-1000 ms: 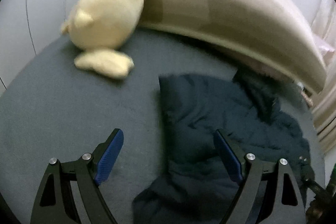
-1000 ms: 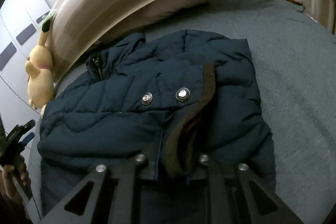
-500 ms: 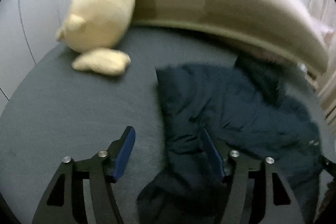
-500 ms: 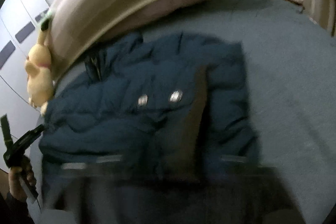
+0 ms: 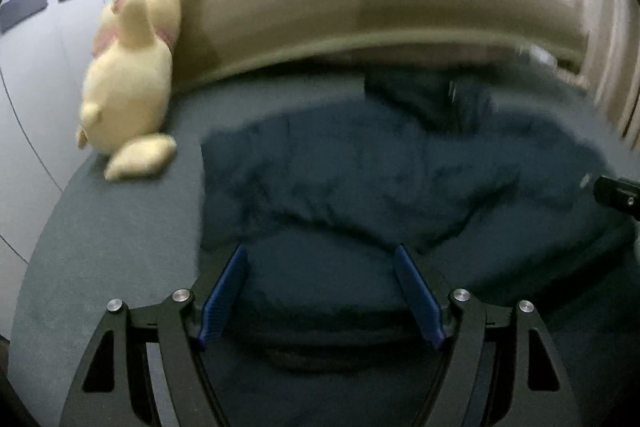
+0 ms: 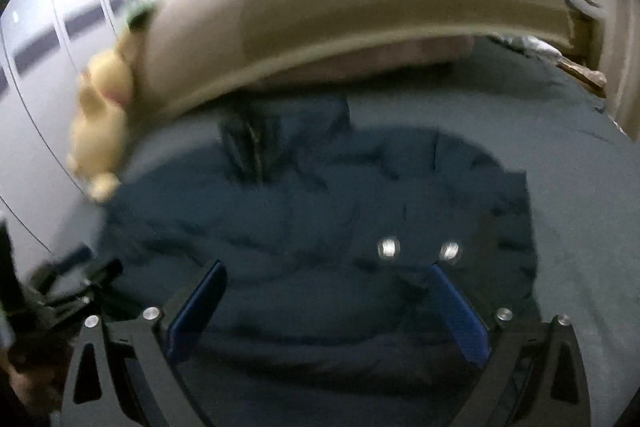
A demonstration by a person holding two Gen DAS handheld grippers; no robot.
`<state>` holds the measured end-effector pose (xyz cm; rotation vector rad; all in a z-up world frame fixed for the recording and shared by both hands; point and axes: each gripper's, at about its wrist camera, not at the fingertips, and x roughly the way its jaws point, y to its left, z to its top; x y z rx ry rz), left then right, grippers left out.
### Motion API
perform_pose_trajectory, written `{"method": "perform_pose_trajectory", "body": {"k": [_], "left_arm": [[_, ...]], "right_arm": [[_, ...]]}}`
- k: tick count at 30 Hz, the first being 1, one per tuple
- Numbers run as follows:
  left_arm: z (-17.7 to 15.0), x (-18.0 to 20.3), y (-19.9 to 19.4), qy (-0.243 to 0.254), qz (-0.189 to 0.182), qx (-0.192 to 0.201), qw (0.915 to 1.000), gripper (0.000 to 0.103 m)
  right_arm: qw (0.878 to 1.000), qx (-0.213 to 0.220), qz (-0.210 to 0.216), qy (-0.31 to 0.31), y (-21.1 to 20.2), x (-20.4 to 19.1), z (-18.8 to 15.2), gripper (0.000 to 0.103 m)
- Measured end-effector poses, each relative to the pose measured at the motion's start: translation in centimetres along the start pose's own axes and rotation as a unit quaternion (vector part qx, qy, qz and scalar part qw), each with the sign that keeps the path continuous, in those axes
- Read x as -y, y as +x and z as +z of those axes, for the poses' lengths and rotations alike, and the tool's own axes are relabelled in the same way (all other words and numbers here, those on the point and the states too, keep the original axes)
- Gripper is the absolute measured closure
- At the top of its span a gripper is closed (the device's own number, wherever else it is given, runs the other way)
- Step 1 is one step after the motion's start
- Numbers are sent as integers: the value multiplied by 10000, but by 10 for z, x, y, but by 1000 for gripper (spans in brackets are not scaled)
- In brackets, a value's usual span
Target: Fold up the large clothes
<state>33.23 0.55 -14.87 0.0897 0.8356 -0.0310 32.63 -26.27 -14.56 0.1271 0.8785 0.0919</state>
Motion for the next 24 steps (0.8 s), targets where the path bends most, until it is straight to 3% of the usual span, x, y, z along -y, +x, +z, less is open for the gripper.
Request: {"method": "perform_pose_trajectory", "body": {"k": [2, 7, 9, 13, 15, 18, 20, 24], "left_arm": [[-5, 3, 7, 36, 33, -55, 10000, 26], [-4, 7, 14, 116, 89, -211, 9997, 25], [2, -1, 4, 26, -150, -217, 9996, 25], [17, -50, -34, -500, -765, 410, 9950, 23], [31, -85, -37, -1004, -1028, 497, 9884, 18], [45, -123, -10, -1775, -1348, 145, 9747, 18], [50, -134, 17, -2008, -1581, -225, 9665, 19], [61, -125, 53, -1716, -1399, -542, 9737, 22]], "right_arm": [[9988, -286, -399, -73, 21, 6, -13, 1], [9970, -520, -571, -80, 39, 12, -17, 1], [9966, -569, -584, -92, 34, 12, -12, 1], [9991, 10, -415, -59, -6, 12, 0, 1], [9993, 235, -197, -190, -21, 6, 10, 1], [9984, 319, -188, -424, -17, -2, 23, 0], [9988, 143, -246, -388, -1, 1, 25, 1], [9957, -318, -618, -612, 37, 6, 16, 1]]}}
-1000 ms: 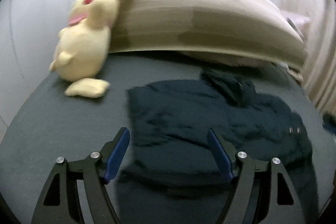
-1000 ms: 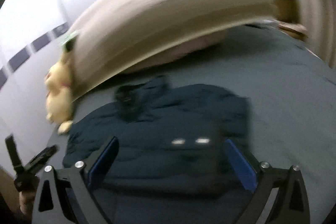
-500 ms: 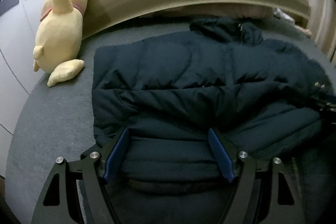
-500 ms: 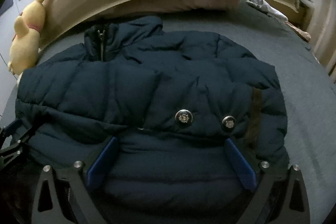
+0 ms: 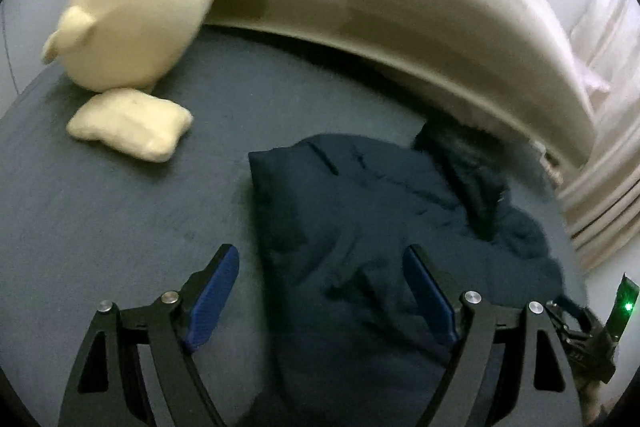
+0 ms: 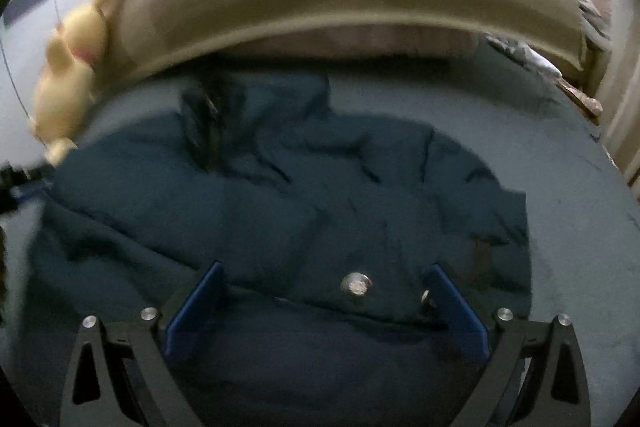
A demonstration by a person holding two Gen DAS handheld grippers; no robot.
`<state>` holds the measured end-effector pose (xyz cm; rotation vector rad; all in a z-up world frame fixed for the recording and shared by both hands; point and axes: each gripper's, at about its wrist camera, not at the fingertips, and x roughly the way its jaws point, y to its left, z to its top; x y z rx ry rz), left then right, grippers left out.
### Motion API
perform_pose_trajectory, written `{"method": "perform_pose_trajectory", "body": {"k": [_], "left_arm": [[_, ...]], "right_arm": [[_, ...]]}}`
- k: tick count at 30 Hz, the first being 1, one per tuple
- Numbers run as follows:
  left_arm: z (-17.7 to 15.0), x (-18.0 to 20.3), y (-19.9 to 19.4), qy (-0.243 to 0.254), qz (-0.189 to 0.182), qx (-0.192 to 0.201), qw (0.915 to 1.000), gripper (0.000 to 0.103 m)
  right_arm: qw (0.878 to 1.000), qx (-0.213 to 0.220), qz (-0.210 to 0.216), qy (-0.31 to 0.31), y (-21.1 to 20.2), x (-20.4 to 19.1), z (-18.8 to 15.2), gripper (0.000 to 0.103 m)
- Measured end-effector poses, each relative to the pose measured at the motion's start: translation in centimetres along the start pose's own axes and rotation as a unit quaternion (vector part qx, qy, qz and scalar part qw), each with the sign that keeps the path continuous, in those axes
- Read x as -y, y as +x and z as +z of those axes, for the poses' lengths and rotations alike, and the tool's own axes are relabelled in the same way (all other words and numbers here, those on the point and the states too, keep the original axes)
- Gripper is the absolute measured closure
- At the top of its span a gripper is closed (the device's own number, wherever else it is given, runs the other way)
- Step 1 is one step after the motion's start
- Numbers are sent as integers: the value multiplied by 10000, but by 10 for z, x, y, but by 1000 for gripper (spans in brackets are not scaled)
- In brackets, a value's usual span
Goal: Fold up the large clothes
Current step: 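Press and smooth the folded jacket flat with both open grippers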
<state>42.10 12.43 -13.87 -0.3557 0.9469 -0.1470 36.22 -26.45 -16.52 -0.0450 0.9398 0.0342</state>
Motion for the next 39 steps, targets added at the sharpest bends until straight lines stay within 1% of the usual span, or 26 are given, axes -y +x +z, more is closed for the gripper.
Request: {"method": "perform_pose_trajectory", "body": {"k": [1, 2, 3, 5, 8, 10, 12, 14, 15, 16, 17, 18, 19, 20, 21, 22, 23, 25, 27, 30, 33, 39], "left_arm": [[2, 0, 7, 10, 76, -86, 9999, 32], [2, 0, 13, 15, 103, -161, 9998, 46], [4, -1, 22, 51, 176, -295, 9994, 49], [3, 0, 29, 168, 298, -265, 9991, 53], [0, 11, 37, 557, 521, -214, 9969, 59], [2, 13, 41, 712, 618, -213, 9953, 59], [3, 14, 40, 680, 664, -214, 9952, 59], [0, 21, 29, 707, 806, -18, 9942, 58], [-3, 26, 13, 757, 977, 213, 9921, 57], [-6, 28, 4, 782, 1088, 334, 9904, 49], [-9, 33, -10, 832, 1166, 506, 9884, 41], [-16, 42, -30, 929, 1090, 762, 9867, 37], [-22, 48, -39, 976, 1071, 905, 9853, 28], [-31, 55, -49, 1061, 1109, 1032, 9828, 25], [-41, 66, -56, 1229, 1164, 1069, 9798, 25], [-48, 74, -58, 1282, 1170, 1093, 9787, 25], [-58, 82, -60, 1286, 1149, 1108, 9788, 25], [-67, 89, -56, 1384, 1116, 949, 9795, 25], [-82, 101, -47, 1471, 1184, 891, 9780, 25], [-94, 114, -24, 1616, 1266, 653, 9765, 25], [-100, 114, -7, 1625, 1389, 511, 9756, 25], [-107, 115, 4, 1662, 1476, 484, 9738, 25]], "right_arm": [[10000, -18, -45, -25, 5, 1, -3, 0], [10000, -51, -24, 0, 10, 3, -4, 0], [10000, -89, 7, 31, 13, 5, -2, 0], [9999, -148, 10, 1, 17, 5, -1, 0], [9998, -176, 28, 16, 25, 7, -3, 0], [9999, -134, -13, 10, 26, 6, -7, 0], [9998, -176, -54, -5, 28, 5, -6, 0], [9996, -274, -25, 13, 25, 6, -2, 0], [9996, -281, -70, 23, 19, 7, 0, 0], [9997, -196, -124, 55, 11, 8, 2, 0], [9999, 14, -121, 106, -1, 10, 4, 0], [9997, 190, -101, 147, -13, 9, 5, 0], [9991, 374, -71, 175, -28, 7, 6, 0], [9985, 512, -17, 166, -40, 4, 6, 0], [9980, 616, 18, 128, -49, -1, 6, 0], [9977, 678, 2, 82, -53, -6, 4, 0], [9974, 715, -12, 12, -56, -12, 2, 0], [9979, 641, -22, -90, -51, -23, -4, 0], [9988, 484, -43, -94, -38, -29, -11, 0], [9996, 160, -141, -180, -13, -34, -21, 0], [9999, 81, -80, 6, -1, -28, -25, 0], [9999, 1, -115, -40, 12, -27, -25, 0]]}}
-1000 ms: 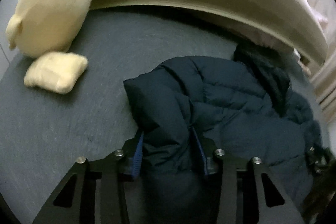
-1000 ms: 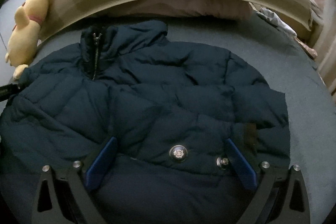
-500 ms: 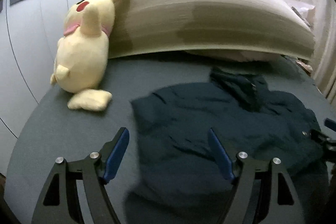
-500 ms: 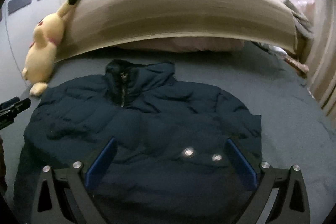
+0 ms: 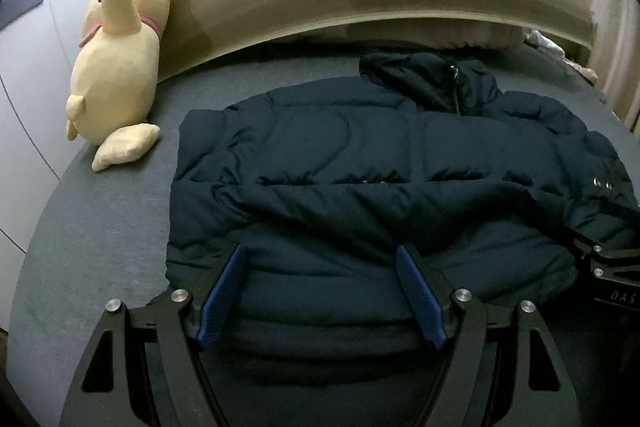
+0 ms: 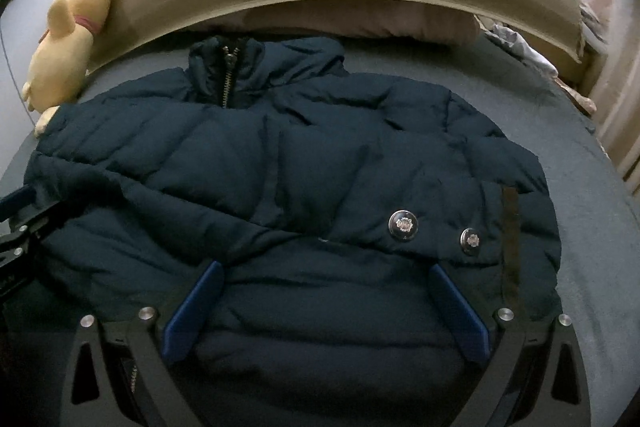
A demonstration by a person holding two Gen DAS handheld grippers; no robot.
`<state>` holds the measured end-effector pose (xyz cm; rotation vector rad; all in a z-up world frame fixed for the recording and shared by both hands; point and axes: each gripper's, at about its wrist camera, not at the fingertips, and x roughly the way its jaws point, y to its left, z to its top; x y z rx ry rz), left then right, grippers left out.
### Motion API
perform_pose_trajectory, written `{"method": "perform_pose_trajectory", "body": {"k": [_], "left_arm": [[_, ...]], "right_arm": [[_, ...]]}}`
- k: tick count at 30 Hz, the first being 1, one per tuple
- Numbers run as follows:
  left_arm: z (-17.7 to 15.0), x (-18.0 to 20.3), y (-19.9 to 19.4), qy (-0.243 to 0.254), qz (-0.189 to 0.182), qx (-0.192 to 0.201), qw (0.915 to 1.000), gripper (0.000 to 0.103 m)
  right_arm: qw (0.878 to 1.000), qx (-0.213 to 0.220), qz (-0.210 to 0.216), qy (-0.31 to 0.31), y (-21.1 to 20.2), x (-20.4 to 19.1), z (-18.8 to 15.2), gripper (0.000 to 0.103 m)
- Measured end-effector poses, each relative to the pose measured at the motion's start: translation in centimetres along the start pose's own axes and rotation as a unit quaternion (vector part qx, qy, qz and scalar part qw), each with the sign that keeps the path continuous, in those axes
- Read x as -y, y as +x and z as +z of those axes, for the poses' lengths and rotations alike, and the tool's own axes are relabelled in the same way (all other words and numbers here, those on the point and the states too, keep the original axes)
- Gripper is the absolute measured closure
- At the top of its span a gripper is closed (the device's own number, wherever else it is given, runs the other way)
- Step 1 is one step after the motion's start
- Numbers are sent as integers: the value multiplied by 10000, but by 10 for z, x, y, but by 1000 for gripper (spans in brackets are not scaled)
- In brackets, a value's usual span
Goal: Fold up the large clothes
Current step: 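Press and smooth the folded jacket flat with both open grippers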
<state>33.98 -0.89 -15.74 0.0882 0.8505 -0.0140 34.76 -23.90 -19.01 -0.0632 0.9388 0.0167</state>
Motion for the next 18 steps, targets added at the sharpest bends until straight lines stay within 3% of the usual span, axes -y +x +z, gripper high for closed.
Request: {"method": "perform_pose_trajectory", "body": {"k": [18], "left_arm": [[-4, 0, 10, 1, 13, -4, 10000, 24]], "right_arm": [[10000, -26, -2, 39, 5, 1, -4, 0]]}}
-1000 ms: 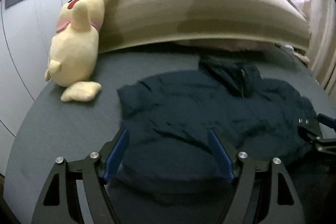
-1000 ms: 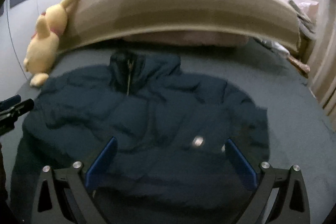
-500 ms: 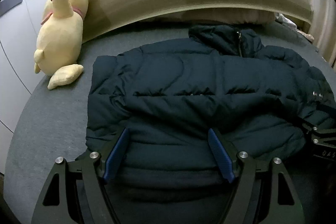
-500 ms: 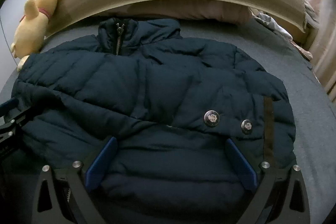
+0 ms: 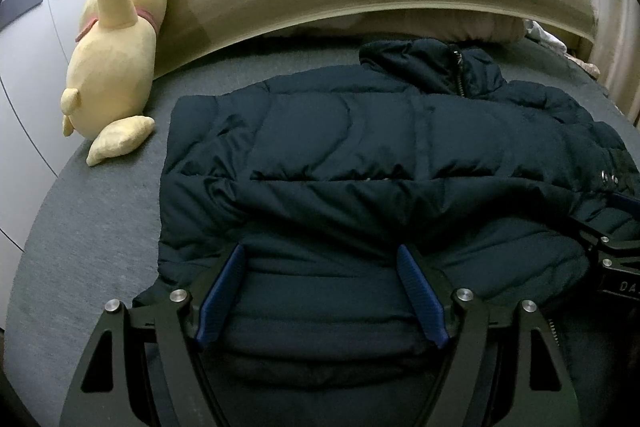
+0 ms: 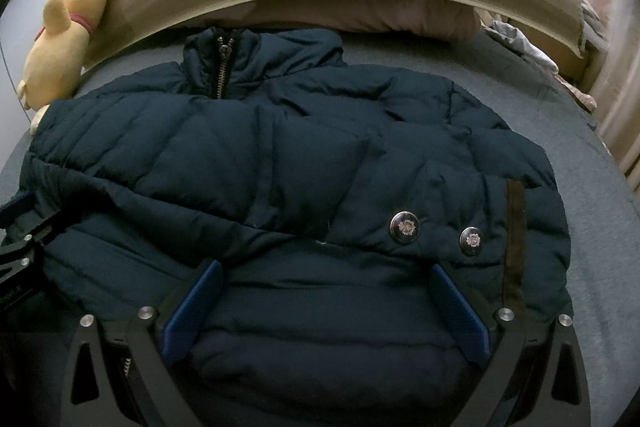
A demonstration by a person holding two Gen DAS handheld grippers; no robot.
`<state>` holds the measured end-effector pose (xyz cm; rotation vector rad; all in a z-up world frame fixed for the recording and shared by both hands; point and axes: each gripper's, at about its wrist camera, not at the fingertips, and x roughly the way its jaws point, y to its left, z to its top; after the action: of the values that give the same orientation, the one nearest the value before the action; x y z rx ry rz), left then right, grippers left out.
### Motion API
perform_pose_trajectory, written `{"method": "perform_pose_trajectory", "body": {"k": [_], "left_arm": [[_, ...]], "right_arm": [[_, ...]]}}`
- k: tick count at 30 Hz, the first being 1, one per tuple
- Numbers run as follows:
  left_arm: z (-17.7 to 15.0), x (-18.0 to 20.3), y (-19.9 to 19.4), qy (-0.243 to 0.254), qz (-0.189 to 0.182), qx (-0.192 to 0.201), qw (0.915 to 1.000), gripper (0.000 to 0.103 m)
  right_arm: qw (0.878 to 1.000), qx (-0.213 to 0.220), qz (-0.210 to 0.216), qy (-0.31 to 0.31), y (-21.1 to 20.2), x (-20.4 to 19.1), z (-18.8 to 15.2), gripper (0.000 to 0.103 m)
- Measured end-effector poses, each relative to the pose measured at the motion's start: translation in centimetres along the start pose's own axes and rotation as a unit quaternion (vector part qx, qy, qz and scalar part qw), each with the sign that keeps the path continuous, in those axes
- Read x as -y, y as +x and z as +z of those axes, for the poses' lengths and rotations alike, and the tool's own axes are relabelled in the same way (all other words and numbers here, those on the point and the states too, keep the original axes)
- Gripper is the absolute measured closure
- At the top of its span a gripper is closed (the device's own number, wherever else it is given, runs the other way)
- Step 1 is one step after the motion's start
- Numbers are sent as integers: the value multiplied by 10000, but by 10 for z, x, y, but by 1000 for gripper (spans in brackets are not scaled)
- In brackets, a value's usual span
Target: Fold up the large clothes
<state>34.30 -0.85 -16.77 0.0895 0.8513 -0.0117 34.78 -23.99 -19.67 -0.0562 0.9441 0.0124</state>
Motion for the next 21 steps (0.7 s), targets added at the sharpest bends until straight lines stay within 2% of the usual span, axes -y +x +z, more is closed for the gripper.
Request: {"method": "perform_pose_trajectory", "body": {"k": [9, 13, 15, 18, 21], "left_arm": [[1, 0, 3, 2, -7, -22, 10000, 23], [5, 2, 3, 70, 71, -98, 9999, 22], [10, -2, -5, 105, 8, -183, 9998, 22], [16, -14, -34, -142, 37, 59, 9999, 22], [26, -11, -50, -214, 24, 181, 9996, 19]], "right_arm": [[10000, 4, 30, 22, 2, 1, 0, 0], [9998, -191, 94, 35, 2, 2, 7, 0], [9985, -387, 311, 225, -10, 13, 13, 0], [9965, -15, 532, 638, -45, 40, 15, 0], [9930, 68, 406, 1110, -61, 75, 14, 0]]}}
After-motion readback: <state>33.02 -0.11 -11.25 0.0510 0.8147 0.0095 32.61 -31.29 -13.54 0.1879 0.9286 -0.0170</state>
